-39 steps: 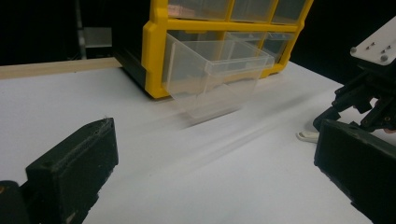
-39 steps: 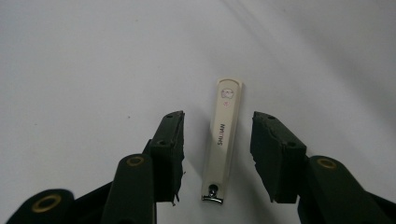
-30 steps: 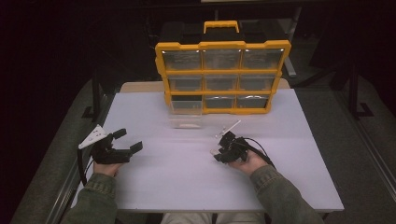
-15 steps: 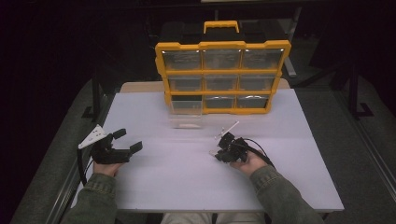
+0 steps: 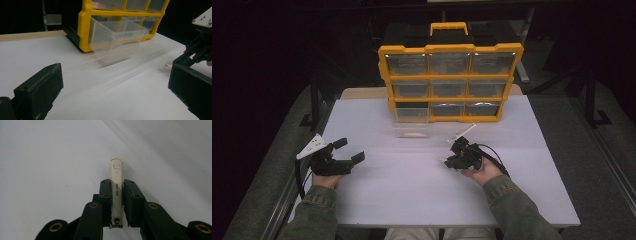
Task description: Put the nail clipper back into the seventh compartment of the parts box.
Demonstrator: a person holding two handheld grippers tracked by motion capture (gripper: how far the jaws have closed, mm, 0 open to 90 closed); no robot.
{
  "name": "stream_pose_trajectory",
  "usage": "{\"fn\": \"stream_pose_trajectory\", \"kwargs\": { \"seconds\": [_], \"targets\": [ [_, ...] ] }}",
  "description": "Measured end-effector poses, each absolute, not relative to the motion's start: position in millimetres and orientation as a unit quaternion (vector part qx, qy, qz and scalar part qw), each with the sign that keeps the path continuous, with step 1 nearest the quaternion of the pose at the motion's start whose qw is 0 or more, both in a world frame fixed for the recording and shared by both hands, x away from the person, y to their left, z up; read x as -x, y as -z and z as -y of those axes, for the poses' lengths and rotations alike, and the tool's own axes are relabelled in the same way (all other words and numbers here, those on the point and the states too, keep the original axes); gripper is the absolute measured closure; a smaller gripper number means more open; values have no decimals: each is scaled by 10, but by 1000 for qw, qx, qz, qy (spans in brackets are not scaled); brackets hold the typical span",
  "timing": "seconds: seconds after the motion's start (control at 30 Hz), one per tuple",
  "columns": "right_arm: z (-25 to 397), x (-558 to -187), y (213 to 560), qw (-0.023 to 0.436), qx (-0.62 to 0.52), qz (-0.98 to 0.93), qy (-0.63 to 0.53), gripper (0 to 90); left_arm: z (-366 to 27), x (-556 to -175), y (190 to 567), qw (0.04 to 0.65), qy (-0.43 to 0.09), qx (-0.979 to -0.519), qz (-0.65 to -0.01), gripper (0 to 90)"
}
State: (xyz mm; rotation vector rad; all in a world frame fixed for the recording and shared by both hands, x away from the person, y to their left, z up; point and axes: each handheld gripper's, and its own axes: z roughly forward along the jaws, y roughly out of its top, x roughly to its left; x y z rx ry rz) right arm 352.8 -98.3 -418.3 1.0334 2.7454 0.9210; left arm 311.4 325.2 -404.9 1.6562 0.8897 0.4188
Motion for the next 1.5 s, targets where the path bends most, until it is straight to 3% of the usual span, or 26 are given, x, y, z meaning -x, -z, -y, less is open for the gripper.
{"fn": "stream_pose_trajectory", "kwargs": {
  "seconds": [1.5],
  "targets": [
    [906,-3787,3441,49,-319,-888,-327,759,-3252,-3126,4060,569,-177,-707,-382,0]
  ]
}}
